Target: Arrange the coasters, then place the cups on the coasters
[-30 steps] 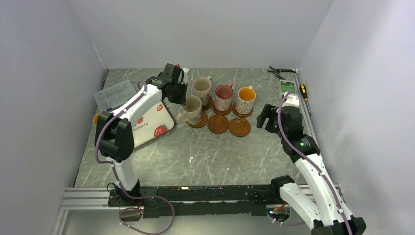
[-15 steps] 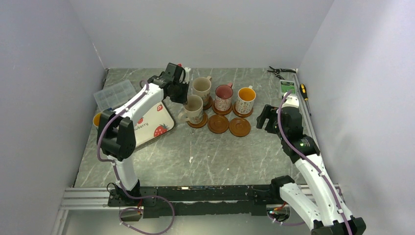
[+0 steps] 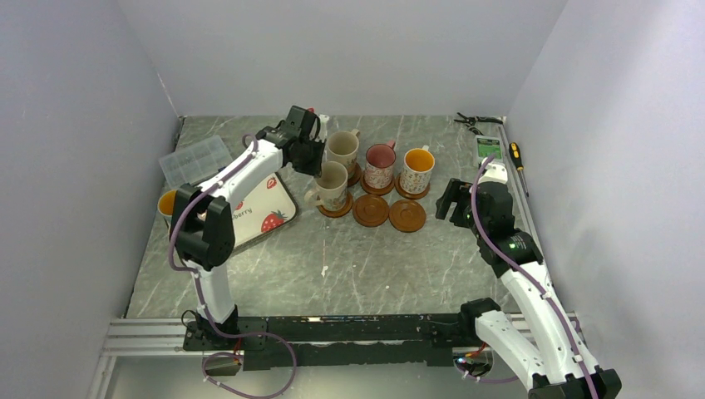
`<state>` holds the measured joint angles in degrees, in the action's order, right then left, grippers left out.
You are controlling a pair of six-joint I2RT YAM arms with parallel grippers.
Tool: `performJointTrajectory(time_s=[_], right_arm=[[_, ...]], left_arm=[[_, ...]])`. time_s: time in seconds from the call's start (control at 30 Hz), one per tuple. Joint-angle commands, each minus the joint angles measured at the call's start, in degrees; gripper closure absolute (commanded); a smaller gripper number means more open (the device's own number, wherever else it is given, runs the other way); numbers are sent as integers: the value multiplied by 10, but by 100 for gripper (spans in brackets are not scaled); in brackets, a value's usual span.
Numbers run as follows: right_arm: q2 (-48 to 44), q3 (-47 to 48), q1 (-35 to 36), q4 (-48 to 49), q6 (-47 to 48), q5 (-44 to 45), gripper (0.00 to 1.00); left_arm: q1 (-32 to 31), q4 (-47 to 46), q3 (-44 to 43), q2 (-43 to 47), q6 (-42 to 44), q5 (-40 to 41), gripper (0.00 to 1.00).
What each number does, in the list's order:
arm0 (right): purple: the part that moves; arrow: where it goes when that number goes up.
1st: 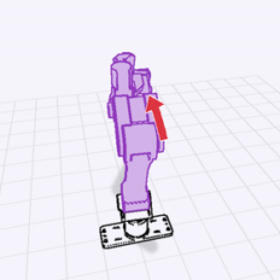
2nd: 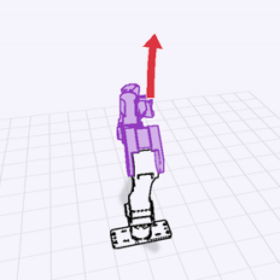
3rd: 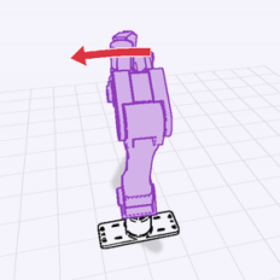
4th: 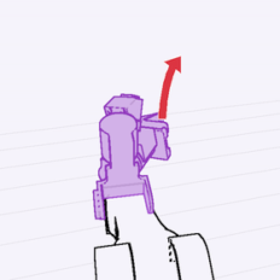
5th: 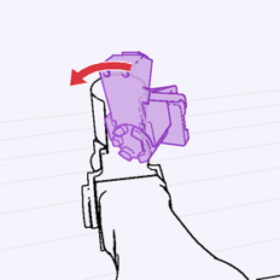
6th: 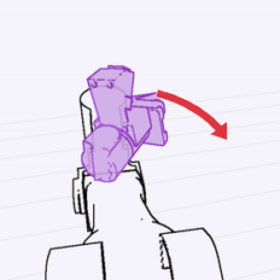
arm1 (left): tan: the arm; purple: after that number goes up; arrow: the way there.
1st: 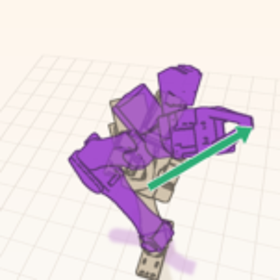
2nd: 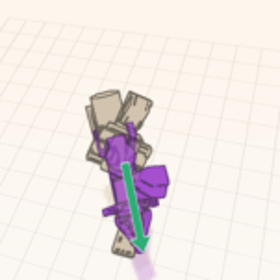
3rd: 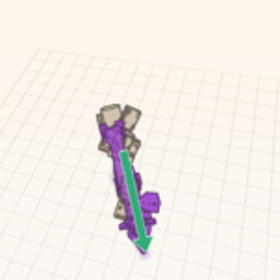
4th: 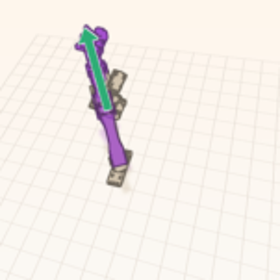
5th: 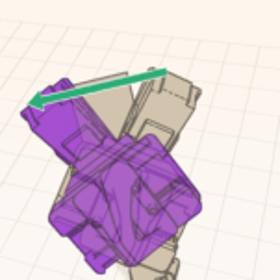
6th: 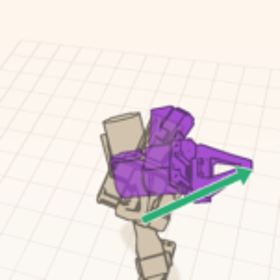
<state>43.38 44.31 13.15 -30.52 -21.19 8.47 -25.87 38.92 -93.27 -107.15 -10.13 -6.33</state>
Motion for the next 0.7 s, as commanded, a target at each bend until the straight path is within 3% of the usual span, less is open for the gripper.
performJointTrajectory(time_s=[0.0, 0.67], right_arm=[[-7, -4, -3, 4, 4, 5, 21], [-23, -3, -4, 0, 5, 10, 20]], left_arm=[[-8, -11, -35, 1, 1, -13, 86], [-7, -2, -25, 73, 8, 31, 27]])
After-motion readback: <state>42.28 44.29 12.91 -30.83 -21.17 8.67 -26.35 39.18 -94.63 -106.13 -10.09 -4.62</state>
